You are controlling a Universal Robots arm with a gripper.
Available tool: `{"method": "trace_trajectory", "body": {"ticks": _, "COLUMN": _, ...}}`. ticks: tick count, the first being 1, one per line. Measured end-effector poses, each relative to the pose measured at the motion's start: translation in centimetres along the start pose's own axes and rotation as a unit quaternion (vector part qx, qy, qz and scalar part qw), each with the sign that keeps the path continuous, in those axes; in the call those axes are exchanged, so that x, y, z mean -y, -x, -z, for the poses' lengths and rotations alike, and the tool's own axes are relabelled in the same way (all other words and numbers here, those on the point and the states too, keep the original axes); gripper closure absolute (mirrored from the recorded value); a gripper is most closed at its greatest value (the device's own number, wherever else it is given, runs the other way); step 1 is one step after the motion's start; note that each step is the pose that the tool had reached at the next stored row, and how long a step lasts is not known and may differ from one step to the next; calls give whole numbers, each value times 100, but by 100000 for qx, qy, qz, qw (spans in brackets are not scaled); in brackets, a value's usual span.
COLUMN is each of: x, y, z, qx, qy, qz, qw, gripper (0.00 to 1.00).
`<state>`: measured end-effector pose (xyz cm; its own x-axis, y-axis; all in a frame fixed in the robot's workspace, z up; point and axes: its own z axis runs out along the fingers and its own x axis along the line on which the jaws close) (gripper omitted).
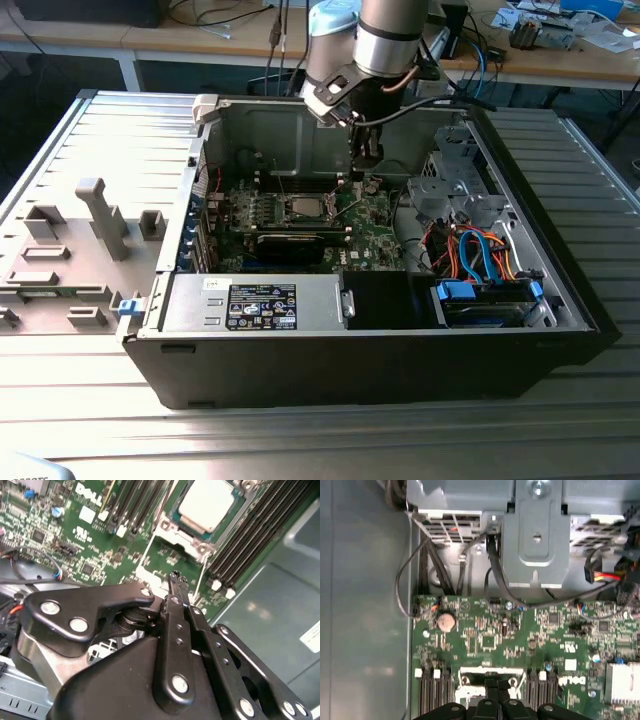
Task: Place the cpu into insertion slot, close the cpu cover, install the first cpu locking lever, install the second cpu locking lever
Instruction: 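Close the cpu cover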
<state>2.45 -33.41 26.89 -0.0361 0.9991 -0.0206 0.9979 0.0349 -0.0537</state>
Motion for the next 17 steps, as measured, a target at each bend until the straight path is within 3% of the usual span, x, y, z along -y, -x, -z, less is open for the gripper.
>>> {"method": "trace_trajectory", "body": {"ticks": 3, "x": -94, "y": 2, "z": -9, "qx": -18, "qy": -190, "qz": 16, "qw": 100000, "gripper": 89}}
{"method": "trace_trajectory", "body": {"ticks": 5, "x": -134, "y": 4, "z": -16, "qx": -192, "qy": -281, "qz": 21, "qw": 99999, "gripper": 89}}
{"method": "trace_trajectory", "body": {"ticks": 9, "x": -211, "y": 6, "z": -23, "qx": -1292, "qy": -389, "qz": 101, "qw": 99991, "gripper": 89}}
{"method": "trace_trajectory", "body": {"ticks": 10, "x": -231, "y": 6, "z": -28, "qx": -1382, "qy": -414, "qz": 132, "qw": 99990, "gripper": 89}}
{"method": "trace_trajectory", "body": {"ticks": 13, "x": -298, "y": -2, "z": -75, "qx": -1353, "qy": -474, "qz": 625, "qw": 99988, "gripper": 89}}
{"method": "trace_trajectory", "body": {"ticks": 17, "x": -322, "y": -23, "z": -146, "qx": -1322, "qy": -495, "qz": 1237, "qw": 99982, "gripper": 89}}
